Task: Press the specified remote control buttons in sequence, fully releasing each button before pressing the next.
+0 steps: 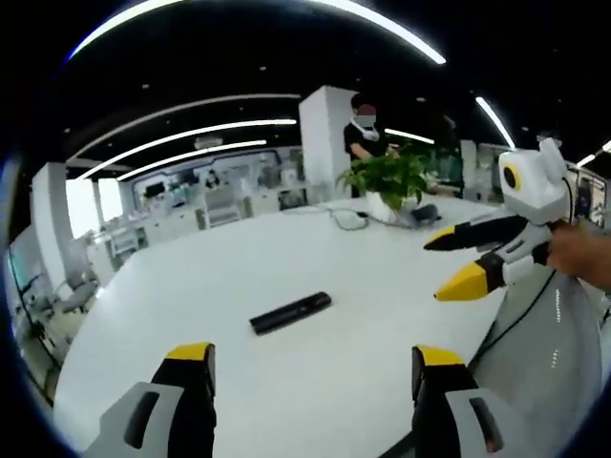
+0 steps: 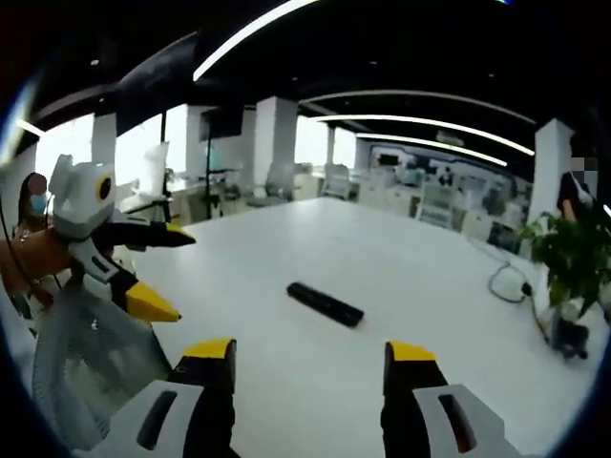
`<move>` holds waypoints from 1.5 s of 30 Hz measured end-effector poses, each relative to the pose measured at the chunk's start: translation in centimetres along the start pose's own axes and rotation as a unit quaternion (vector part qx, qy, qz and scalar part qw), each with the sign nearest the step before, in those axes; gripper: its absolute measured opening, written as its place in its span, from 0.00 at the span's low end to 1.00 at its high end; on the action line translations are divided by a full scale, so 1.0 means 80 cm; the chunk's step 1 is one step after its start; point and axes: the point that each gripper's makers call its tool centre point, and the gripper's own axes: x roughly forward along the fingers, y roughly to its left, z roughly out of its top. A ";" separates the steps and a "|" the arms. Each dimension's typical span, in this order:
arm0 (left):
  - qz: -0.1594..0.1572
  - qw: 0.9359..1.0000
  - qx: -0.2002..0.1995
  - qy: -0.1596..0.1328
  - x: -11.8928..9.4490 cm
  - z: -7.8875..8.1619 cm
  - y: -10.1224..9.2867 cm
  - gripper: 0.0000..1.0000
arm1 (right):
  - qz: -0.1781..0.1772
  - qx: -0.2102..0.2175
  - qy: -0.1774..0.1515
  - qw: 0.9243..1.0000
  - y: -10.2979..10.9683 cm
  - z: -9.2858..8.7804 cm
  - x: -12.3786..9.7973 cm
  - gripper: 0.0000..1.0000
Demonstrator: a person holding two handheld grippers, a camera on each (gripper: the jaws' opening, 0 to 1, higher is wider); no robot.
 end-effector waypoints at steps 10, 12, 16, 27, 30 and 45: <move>0.000 1.000 0.001 -0.006 0.001 0.003 0.000 0.87 | 0.003 -0.002 -0.001 1.000 0.002 -0.001 0.000 0.60; -0.001 1.000 0.004 -0.005 0.001 0.002 -0.001 0.87 | 0.002 -0.004 -0.001 1.000 0.001 0.001 -0.001 0.60; -0.003 1.000 0.006 -0.007 0.002 0.004 -0.002 0.87 | 0.001 -0.008 -0.004 1.000 0.000 0.006 -0.002 0.60; -0.014 1.000 0.020 -0.006 0.005 0.000 -0.008 0.87 | 0.006 -0.009 0.002 1.000 0.005 0.001 0.001 0.60; -0.019 1.000 0.025 -0.004 0.007 0.000 -0.009 0.87 | 0.007 -0.008 0.003 1.000 0.006 0.000 0.001 0.60; -0.030 0.998 0.048 0.009 0.012 -0.014 -0.018 0.85 | 0.014 -0.001 0.008 1.000 0.012 -0.012 0.005 0.59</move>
